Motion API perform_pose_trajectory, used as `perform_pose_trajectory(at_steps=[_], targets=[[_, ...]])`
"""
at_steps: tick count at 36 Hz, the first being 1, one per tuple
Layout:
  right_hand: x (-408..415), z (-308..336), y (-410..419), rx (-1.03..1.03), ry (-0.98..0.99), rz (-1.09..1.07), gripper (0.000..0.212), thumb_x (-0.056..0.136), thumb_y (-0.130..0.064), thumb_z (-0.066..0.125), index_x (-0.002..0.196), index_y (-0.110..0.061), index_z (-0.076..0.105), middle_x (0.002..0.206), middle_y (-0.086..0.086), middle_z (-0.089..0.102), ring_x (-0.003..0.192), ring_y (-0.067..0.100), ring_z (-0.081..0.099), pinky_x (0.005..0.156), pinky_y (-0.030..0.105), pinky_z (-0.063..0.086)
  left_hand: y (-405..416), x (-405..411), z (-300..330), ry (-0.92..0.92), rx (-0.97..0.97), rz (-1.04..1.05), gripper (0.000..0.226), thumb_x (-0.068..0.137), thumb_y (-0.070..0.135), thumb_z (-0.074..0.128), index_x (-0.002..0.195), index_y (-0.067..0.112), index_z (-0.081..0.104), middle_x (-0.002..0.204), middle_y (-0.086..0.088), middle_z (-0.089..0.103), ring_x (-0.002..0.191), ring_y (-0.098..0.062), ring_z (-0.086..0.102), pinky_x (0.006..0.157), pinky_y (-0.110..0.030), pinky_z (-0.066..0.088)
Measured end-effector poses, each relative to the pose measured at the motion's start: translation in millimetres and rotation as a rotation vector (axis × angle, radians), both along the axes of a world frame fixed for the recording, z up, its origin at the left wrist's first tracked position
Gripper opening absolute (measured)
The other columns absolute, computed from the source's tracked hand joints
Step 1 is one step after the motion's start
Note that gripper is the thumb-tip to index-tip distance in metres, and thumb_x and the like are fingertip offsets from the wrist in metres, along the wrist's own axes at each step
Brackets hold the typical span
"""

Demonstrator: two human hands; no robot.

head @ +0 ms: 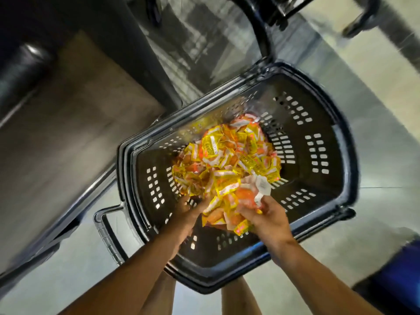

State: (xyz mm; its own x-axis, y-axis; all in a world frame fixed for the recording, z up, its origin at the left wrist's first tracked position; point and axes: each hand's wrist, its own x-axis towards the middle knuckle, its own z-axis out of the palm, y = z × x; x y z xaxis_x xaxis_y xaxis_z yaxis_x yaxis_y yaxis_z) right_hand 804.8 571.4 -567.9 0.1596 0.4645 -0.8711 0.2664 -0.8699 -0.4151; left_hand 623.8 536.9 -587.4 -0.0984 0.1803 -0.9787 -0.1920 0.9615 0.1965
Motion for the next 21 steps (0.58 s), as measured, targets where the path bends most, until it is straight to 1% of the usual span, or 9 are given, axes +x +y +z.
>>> perform_pose_trajectory(at_steps=[2,4,7,10,12,14,16,18,21], targets=[[5,16,4,-0.034,0.084,-0.131,0.034,0.081,-0.01,0.083,0.113,-0.013,0.071,0.105,0.008,0.077,0.1,0.028,0.074,0.093,0.052,0.058,3,0,5,-0.043,-0.104,0.143,0.102,0.063,0.067,0.075,0.149,0.036,0.031,0.146,-0.003,0.044,0.128,-0.029,0.049,0.097,-0.05,0.047],[9,28,7,-0.068,0.178,-0.196,0.033,0.083,-0.013,0.08,0.115,-0.017,0.071,0.106,0.004,0.078,0.1,0.024,0.075,0.091,0.049,0.059,5,0,7,-0.134,-0.152,0.273,0.111,0.055,0.071,0.076,0.151,0.038,0.031,0.154,-0.009,0.039,0.136,-0.04,0.042,0.099,-0.061,0.047],[12,34,8,-0.091,0.258,-0.178,0.033,0.085,-0.017,0.078,0.118,-0.019,0.071,0.107,0.003,0.078,0.101,0.023,0.075,0.091,0.046,0.058,11,2,0,-0.408,-0.148,0.418,0.09,0.065,0.068,0.074,0.142,0.029,0.051,0.141,-0.016,0.057,0.125,-0.04,0.058,0.094,-0.058,0.053],[10,31,5,-0.049,0.23,-0.102,0.029,0.085,-0.012,0.078,0.113,-0.014,0.071,0.099,0.003,0.08,0.092,0.02,0.077,0.078,0.032,0.062,22,8,3,-0.67,-0.013,0.443,0.058,0.095,0.065,0.047,0.136,0.026,0.062,0.139,-0.009,0.062,0.127,-0.03,0.06,0.1,-0.049,0.052],[8,28,3,0.007,0.182,-0.031,0.025,0.085,-0.01,0.078,0.109,-0.013,0.071,0.095,0.001,0.08,0.087,0.014,0.076,0.07,0.02,0.059,30,11,1,-0.69,-0.058,0.492,0.035,0.108,0.038,0.039,0.121,0.037,0.071,0.126,0.002,0.071,0.117,-0.015,0.066,0.088,-0.033,0.058],[7,24,1,0.027,0.145,0.029,0.024,0.085,-0.014,0.079,0.108,-0.015,0.069,0.094,-0.002,0.079,0.086,0.008,0.075,0.068,0.016,0.056,34,14,-2,-0.598,0.027,0.353,0.038,0.106,0.014,0.045,0.119,0.036,0.072,0.122,0.004,0.072,0.114,-0.012,0.068,0.092,-0.032,0.057],[6,19,1,0.032,0.119,0.055,0.024,0.085,-0.016,0.08,0.106,-0.014,0.069,0.091,-0.003,0.078,0.081,0.004,0.073,0.064,0.012,0.053,32,13,-11,-0.484,0.107,0.288,0.035,0.098,0.015,0.06,0.132,0.024,0.064,0.131,-0.009,0.067,0.121,-0.025,0.064,0.101,-0.046,0.052],[6,15,2,0.016,0.121,0.058,0.028,0.084,-0.017,0.08,0.11,-0.011,0.07,0.093,0.0,0.078,0.084,0.006,0.074,0.068,0.012,0.054,32,11,-18,-0.443,0.127,0.285,0.047,0.091,0.016,0.068,0.137,0.02,0.058,0.128,-0.011,0.069,0.117,-0.029,0.067,0.09,-0.045,0.058],[7,7,8,-0.083,0.173,0.005,0.033,0.085,-0.016,0.08,0.115,-0.014,0.067,0.107,0.004,0.077,0.1,0.017,0.074,0.089,0.028,0.059,36,5,-17,-0.346,0.147,0.205,0.058,0.08,0.02,0.079,0.133,0.026,0.058,0.121,-0.004,0.073,0.114,-0.027,0.068,0.103,-0.052,0.048]])
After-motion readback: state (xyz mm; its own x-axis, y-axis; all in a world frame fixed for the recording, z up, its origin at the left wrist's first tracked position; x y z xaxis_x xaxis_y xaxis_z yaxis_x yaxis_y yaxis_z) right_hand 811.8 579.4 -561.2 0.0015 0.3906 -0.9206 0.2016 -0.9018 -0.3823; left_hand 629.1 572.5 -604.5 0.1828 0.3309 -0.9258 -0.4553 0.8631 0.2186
